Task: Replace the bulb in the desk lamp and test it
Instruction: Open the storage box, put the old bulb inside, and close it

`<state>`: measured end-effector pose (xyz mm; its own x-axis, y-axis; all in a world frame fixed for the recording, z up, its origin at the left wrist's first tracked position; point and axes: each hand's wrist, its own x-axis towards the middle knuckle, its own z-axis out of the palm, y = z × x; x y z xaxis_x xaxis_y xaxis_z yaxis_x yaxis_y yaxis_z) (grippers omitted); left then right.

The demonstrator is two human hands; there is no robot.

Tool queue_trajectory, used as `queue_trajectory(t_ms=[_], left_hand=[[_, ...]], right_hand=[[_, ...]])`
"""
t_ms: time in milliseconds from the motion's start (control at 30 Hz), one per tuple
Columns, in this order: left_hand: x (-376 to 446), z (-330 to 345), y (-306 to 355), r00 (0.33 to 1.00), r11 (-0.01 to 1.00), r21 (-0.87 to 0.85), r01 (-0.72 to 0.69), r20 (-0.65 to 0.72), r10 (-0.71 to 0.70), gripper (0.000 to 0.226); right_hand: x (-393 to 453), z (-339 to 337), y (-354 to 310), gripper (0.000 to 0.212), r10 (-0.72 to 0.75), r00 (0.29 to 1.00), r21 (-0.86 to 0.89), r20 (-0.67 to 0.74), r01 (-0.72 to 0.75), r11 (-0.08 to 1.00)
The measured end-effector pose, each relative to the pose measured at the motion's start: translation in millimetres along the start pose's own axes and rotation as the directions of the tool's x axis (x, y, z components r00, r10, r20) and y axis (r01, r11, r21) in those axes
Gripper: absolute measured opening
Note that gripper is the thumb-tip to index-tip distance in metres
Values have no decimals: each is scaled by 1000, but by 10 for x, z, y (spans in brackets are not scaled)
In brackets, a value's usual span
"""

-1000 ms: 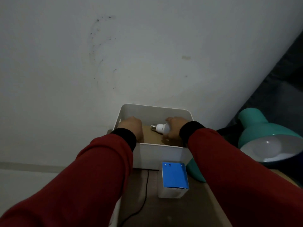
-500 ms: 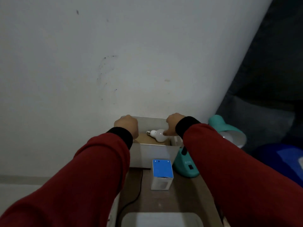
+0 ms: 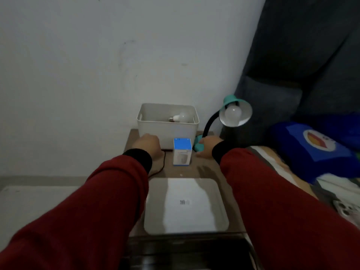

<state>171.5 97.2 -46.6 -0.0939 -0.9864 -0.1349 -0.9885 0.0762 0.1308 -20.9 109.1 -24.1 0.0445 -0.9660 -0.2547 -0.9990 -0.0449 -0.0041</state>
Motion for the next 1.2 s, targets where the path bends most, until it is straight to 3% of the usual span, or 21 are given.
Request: queue_trajectory(t_ms=[100, 167, 267, 500, 733, 900, 1200], left_hand=[[-346, 482, 2, 999, 986, -165, 33, 0, -33, 44], [-585, 802, 12, 998, 959, -277, 54, 27, -48, 56], [-891, 1253, 49, 996, 900, -427, 87, 55, -70, 76], [-1193, 1796, 101, 989, 869, -472, 146, 69, -128, 85], [-1181, 1814, 100, 980, 876, -441, 193, 132, -150, 84], [-1111, 1730, 135, 979, 900, -386, 201, 113, -170, 85], [-776, 1193, 107, 980, 890, -445, 98, -113, -165, 85]], right_hand=[[-303, 434, 27, 56, -10, 1000, 143, -24, 14, 990], [-446, 788, 73, 68, 7, 999, 254, -54, 7, 967], [-631, 1284, 143, 86, 78, 996, 420, 52, -92, 903], [-834, 2010, 331, 98, 170, 977, 481, 130, -212, 850], [-849, 2044, 395, 91, 210, 967, 352, 144, -248, 902], [-863, 1929, 372, 83, 216, 970, 398, 114, -244, 884], [-665, 1316, 339, 79, 247, 966, 443, -80, -188, 877]])
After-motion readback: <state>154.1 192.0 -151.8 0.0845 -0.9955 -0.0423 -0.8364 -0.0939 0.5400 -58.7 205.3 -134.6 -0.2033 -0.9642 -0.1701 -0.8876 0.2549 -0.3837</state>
